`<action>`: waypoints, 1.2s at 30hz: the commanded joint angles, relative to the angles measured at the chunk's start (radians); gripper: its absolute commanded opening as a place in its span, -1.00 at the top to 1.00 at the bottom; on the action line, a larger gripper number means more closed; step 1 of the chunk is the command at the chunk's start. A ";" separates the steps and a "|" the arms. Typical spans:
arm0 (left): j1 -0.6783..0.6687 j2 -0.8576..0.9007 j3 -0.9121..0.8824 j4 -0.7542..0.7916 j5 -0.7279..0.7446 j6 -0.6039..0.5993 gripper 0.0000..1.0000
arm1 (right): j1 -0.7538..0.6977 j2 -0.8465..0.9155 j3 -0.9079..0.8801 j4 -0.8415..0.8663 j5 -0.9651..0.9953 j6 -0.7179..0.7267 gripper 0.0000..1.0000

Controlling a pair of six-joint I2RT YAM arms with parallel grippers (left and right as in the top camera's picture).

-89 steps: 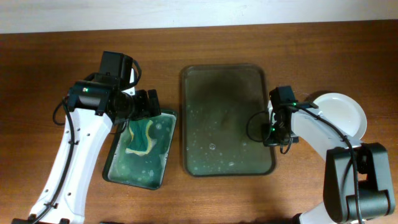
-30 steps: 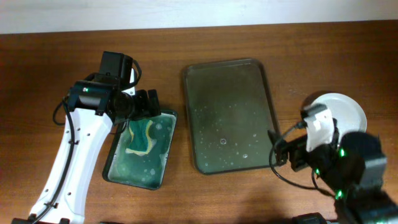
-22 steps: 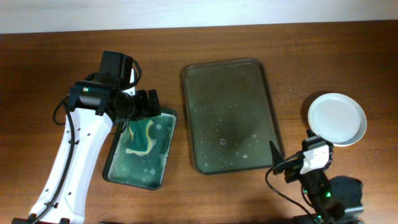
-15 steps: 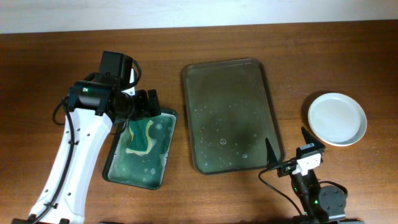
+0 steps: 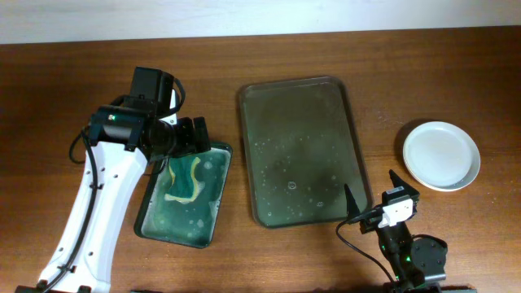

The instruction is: Clean dirty plates on tray and stack at the side

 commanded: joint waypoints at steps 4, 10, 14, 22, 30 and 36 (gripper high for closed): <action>0.006 -0.067 -0.019 0.045 -0.093 0.009 -0.99 | -0.006 -0.006 -0.007 -0.004 0.009 -0.006 -0.96; 0.007 -0.449 -0.361 0.531 -0.098 0.230 -0.99 | -0.006 -0.006 -0.007 -0.004 0.008 -0.006 -0.97; 0.008 -0.763 -0.702 0.832 -0.106 0.329 -1.00 | -0.006 -0.006 -0.007 -0.004 0.008 -0.006 -0.97; 0.094 -1.271 -1.181 1.139 -0.125 0.318 -0.99 | -0.006 -0.006 -0.007 -0.004 0.009 -0.006 -0.96; 0.134 -1.510 -1.438 1.264 -0.126 0.318 -0.99 | -0.006 -0.006 -0.007 -0.004 0.009 -0.006 -0.96; 0.134 -1.510 -1.469 1.108 -0.122 0.329 -0.99 | -0.006 -0.006 -0.007 -0.004 0.009 -0.006 -0.96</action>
